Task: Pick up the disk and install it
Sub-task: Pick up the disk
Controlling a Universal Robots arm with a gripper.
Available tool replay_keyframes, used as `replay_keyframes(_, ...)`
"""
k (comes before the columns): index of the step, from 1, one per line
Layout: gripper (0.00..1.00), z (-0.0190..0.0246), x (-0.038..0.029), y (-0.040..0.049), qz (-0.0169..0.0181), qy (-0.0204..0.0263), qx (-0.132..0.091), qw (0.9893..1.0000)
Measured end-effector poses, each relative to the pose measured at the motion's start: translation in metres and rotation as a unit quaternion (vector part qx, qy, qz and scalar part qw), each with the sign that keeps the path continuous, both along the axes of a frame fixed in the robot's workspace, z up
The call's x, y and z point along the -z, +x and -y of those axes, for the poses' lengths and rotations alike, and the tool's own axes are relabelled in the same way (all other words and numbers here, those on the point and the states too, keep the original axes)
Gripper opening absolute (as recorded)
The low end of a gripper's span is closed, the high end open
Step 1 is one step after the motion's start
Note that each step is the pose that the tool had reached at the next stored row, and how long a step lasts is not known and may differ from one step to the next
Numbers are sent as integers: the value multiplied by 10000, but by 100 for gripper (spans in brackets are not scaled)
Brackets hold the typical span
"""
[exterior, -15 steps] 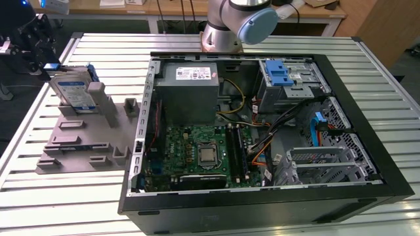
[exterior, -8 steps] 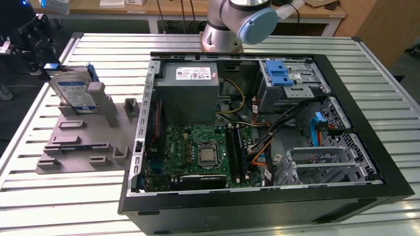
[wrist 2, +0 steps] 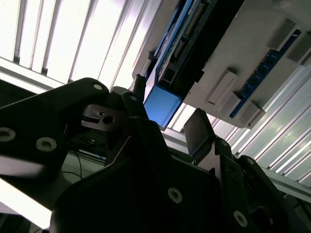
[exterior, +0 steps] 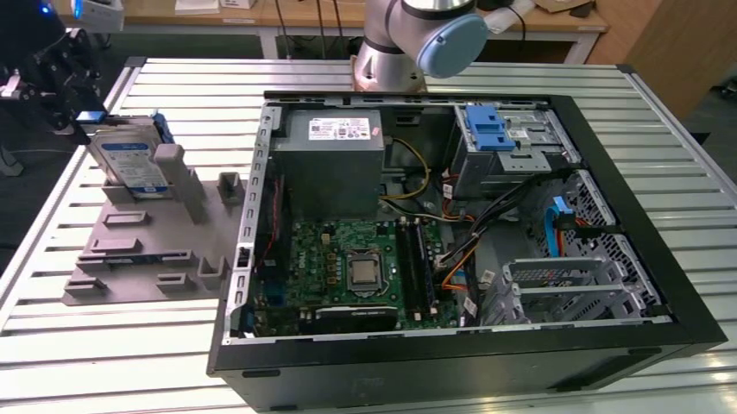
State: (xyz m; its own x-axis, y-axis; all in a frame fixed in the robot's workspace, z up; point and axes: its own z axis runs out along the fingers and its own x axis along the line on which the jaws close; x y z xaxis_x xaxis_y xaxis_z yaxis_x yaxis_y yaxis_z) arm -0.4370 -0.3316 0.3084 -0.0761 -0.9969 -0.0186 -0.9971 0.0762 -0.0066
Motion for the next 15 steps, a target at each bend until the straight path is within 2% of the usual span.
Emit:
replay_keyframes(5, 58, 0, 63, 0, -1, 2, 1, 10000)
replay_keyframes(6, 58, 0, 69, 0, -1, 2, 0, 10000)
replay_keyframes(7, 51, 0, 75, 0, -1, 1, 0, 10000)
replay_keyframes(15, 49, -21, 95, 0, -2, 1, 0, 10000)
